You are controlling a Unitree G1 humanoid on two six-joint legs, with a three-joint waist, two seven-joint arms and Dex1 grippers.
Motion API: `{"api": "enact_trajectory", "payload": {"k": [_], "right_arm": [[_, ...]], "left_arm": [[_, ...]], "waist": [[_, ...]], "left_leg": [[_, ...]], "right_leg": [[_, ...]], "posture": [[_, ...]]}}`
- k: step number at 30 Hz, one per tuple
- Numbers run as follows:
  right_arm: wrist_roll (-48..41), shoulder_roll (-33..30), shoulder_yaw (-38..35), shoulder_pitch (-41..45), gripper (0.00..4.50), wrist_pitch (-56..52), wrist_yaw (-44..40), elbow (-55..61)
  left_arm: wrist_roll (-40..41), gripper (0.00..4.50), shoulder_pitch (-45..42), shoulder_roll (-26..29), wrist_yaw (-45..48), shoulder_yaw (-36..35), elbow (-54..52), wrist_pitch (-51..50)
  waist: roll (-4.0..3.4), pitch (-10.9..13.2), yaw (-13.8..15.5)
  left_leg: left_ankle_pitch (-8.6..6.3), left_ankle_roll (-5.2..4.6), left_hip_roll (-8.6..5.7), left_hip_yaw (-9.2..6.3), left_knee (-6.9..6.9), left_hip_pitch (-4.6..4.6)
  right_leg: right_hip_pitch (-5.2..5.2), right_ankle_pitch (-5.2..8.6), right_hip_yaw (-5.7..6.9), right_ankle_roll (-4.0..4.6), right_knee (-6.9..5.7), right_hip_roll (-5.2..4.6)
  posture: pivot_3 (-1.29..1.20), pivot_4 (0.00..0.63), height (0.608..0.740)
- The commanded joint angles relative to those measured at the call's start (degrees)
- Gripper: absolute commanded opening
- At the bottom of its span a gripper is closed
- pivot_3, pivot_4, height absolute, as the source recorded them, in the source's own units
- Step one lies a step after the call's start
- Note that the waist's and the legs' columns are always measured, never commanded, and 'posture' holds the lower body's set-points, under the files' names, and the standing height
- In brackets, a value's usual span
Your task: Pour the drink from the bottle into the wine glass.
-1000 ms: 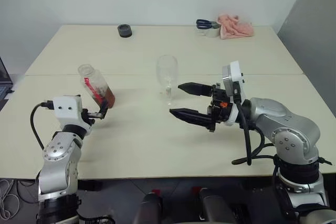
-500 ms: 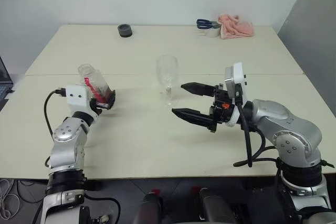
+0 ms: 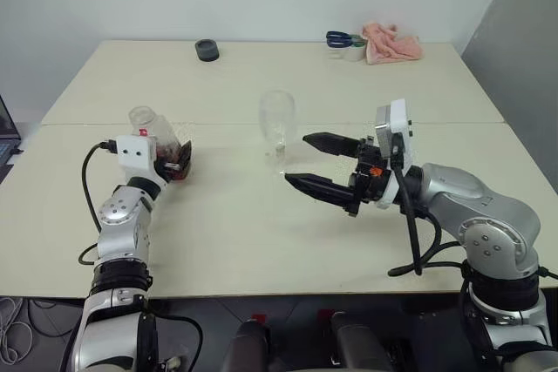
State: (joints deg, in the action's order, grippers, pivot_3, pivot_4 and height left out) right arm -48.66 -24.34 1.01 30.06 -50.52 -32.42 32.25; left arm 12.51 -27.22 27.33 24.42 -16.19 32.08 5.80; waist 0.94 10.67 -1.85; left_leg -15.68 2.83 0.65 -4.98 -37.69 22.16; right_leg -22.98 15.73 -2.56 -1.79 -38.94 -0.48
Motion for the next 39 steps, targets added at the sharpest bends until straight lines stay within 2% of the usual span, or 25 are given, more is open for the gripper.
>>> {"api": "enact_trajectory", "payload": {"k": [1,3,9,16,24,31,39], "right_arm": [[-0.8,-0.2,-1.1,1.7,4.5,0.8,0.3,0.2],[-0.1,0.1,-0.9,2.2,4.5,1.4,0.2,-0.8],[6.6,1.4,-0.7,3.1,4.5,8.0,2.2,-3.8],[15.2,3.4,0.0,3.8,4.5,17.9,2.3,-9.6],[18.0,5.8,-0.3,4.0,4.5,21.6,2.5,-12.8],[18.3,6.1,-0.7,3.7,4.5,21.3,2.5,-12.4],[18.3,6.1,-0.3,3.8,4.5,21.0,2.2,-12.6]], "left_arm": [[0.2,1.97,0.7,0.9,-0.2,-1.0,-1.3,1.2],[-0.1,1.66,0.9,0.9,-1.0,-1.1,-1.5,1.2],[-3.7,1.65,-1.6,1.8,-1.3,2.7,-3.8,0.8],[-12.6,1.65,-17.7,4.0,1.8,12.1,2.6,2.9],[-22.1,1.65,-32.1,5.2,4.5,21.1,13.9,12.2],[-27.9,1.65,-36.2,7.1,3.3,25.2,18.9,21.3],[-32.4,1.65,-38.7,8.9,1.7,27.0,22.0,26.0]], "waist": [[0.0,0.0,0.0],[0.0,0.0,-0.1],[0.0,0.0,0.0],[0.1,0.1,0.5],[0.09,0.1,-0.4],[0.09,0.1,-0.4],[0.09,0.1,-0.2]], "left_leg": [[0.0,0.0,0.0,0.0,0.0,0.02],[0.0,0.0,0.01,0.03,0.0,0.04],[0.01,0.0,0.01,0.02,-0.02,0.15],[0.04,0.06,-0.15,-0.34,-0.26,0.68],[0.04,0.06,-0.2,-0.02,-0.07,0.76],[0.04,0.05,-0.17,-0.02,-0.12,0.79],[0.04,0.05,-0.18,-0.01,-0.16,0.8]], "right_leg": [[-0.02,0.0,0.0,0.0,-0.01,0.0],[-0.09,0.0,-0.02,0.0,-0.03,0.0],[-0.16,-0.01,0.0,0.0,-0.06,0.02],[-0.36,-0.08,0.26,-0.08,-0.01,0.0],[-0.64,-0.08,0.05,-0.09,-0.01,-0.08],[-0.7,-0.08,0.04,-0.08,-0.07,-0.04],[-0.69,-0.08,0.04,-0.09,-0.09,-0.04]], "posture": [[0.0,0.15,0.74],[0.0,0.15,0.74],[0.0,0.15,0.74],[0.0,0.15,0.74],[0.0,0.15,0.74],[0.0,0.15,0.74],[0.0,0.15,0.74]]}}
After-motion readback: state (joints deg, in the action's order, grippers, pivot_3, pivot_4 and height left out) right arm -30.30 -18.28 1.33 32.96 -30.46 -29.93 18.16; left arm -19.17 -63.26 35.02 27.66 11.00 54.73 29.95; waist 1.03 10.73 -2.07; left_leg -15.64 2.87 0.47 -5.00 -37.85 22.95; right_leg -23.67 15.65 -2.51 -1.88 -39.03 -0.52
